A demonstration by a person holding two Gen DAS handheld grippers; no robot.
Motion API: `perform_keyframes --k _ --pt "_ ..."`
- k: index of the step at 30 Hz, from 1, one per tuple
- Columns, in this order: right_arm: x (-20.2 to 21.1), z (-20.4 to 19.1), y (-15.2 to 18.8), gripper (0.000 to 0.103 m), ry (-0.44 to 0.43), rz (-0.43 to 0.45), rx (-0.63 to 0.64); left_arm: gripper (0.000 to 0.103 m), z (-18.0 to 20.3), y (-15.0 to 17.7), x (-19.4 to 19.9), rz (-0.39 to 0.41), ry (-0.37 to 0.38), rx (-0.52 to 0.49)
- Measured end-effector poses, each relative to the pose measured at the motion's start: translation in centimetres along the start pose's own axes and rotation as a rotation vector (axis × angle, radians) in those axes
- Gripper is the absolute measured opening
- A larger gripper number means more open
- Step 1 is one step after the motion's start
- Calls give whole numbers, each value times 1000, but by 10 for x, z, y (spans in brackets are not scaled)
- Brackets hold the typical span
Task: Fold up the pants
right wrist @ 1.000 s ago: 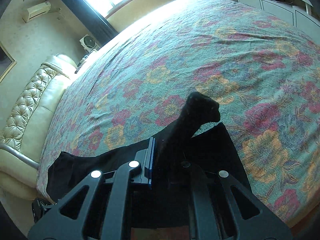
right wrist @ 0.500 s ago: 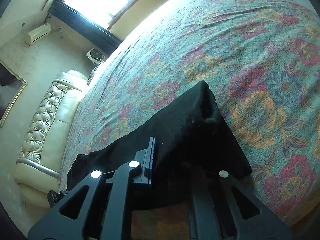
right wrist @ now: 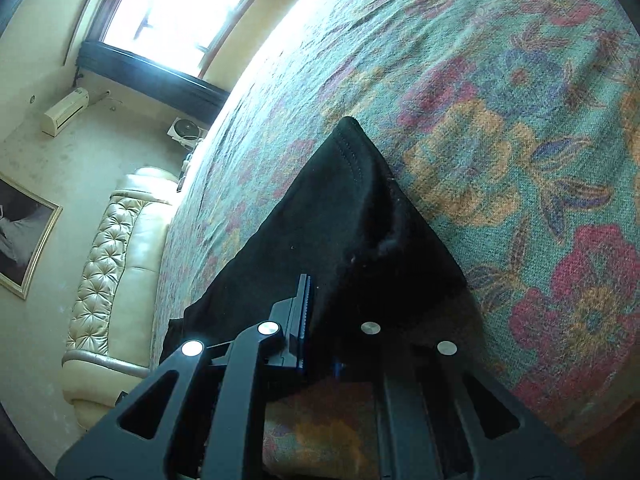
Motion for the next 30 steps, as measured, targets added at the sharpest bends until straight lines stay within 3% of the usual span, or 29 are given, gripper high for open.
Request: perform_keyframes --k 3,7,8,9,11,14,18,22,24,26,28,30 --pt "1 -8 -8 9 -9 8 14 76 8 -3 -3 -5 24 -2" --pt "-1 -17 -13 9 -14 16 27 78 9 -4 -4 4 21 -13" --pt "-2 -19 -14 9 -16 20 29 65 6 -4 -1 16 7 -31" --pt "-3 -21 -16 9 -24 25 33 39 5 -5 -1 24 -25 -55" --pt "-2 -27 -20 9 -44 40 46 14 0 -9 1 41 -61 -78" --pt "4 -38 -21 9 -83 64 84 14 4 -13 12 67 -18 -95" --pt "11 -37 -13 9 -74 57 139 14 25 -5 35 139 -1 -255" --pt "-3 10 7 10 9 -34 59 14 7 11 26 64 -40 -248" --pt "-2 24 13 10 -34 -51 8 14 -10 19 9 -1 -90 -214" --pt "10 26 12 13 -34 -38 14 14 -15 21 6 -7 -80 -204" --pt "30 25 4 35 -22 4 50 19 -7 20 6 -20 -89 -216" --pt "49 29 -9 41 -35 44 49 45 4 23 7 -44 -57 -212"
Point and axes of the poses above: each gripper's, at about its wrist camera, not at the fingertips, and x roughly against the way its jaws point, z to its right, y to its underside, the point moved 5 cm from there along -x, roughly the way its jaws point, and after that the axes turned 3 degrees about -z, right-handed, at the moved point
